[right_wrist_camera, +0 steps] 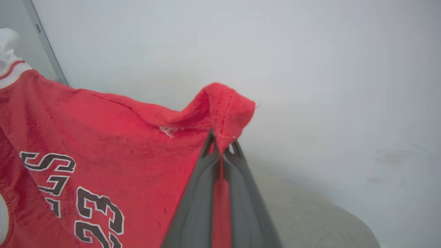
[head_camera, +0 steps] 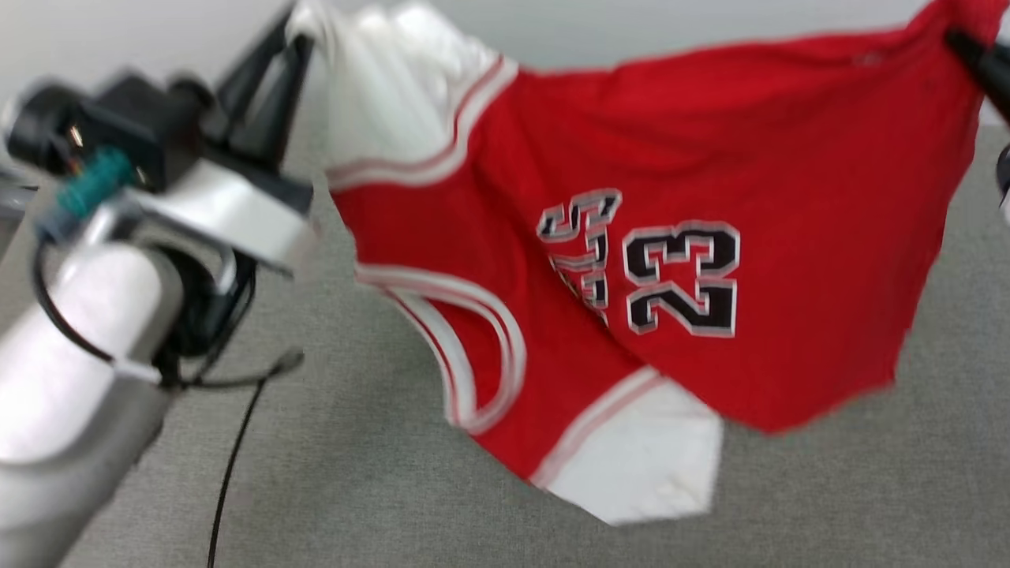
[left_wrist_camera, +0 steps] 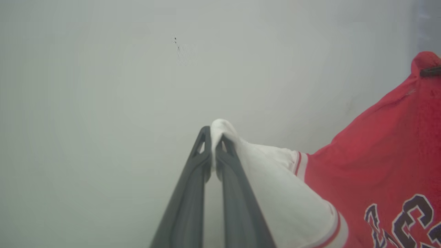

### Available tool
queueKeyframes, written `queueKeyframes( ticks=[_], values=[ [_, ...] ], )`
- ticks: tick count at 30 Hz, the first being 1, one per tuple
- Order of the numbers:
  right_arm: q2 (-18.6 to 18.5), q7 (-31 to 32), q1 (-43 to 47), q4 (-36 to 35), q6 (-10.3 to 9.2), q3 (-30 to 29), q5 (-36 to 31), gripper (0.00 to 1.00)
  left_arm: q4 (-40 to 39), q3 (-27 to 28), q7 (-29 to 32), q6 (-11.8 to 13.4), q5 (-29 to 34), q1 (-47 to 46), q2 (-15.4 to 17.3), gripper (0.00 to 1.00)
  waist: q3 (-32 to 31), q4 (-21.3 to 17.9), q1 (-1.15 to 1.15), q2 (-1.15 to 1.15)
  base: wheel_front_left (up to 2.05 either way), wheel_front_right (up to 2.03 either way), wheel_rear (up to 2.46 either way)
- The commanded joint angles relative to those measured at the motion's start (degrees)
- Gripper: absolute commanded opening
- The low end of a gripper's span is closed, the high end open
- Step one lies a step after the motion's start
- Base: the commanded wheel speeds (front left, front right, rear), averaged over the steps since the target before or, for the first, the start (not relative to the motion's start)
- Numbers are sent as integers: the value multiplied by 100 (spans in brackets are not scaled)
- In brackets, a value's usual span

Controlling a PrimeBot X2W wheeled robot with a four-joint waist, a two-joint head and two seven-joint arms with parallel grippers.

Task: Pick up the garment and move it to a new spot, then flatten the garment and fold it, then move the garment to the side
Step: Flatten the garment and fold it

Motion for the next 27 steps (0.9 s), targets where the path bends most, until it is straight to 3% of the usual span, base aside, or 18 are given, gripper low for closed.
queueKeyframes(
  ticks=[1, 9, 16, 21, 27],
  values=[
    [50, -36, -205, -34, -7, -72, -101, 0, 13, 43, 40, -53, 42, -284, -54, 0, 191, -49, 0, 0, 0, 0, 0],
    [381, -94, -1700, 160, -6, -452, -795, 0, 540, 163, 386, -499, 402, -2434, -253, 0, 1137, -110, 0, 0, 0, 0, 0],
    [730, -176, -3359, 694, -6, -385, -1335, 0, 1385, 341, 513, -937, 588, -4412, -464, 0, 1808, -91, 0, 0, 0, 0, 0],
    [907, -382, -4461, 1236, -6, -290, -1623, 0, 2237, 399, 328, -1161, 708, -5580, -693, 0, 2099, -37, 0, 0, 0, 0, 0],
    [1064, -663, -5281, 1906, -6, -118, -1757, 0, 3018, 391, 46, -1332, 783, -6330, -836, 0, 2376, 24, 0, 0, 0, 0, 0]
  ],
)
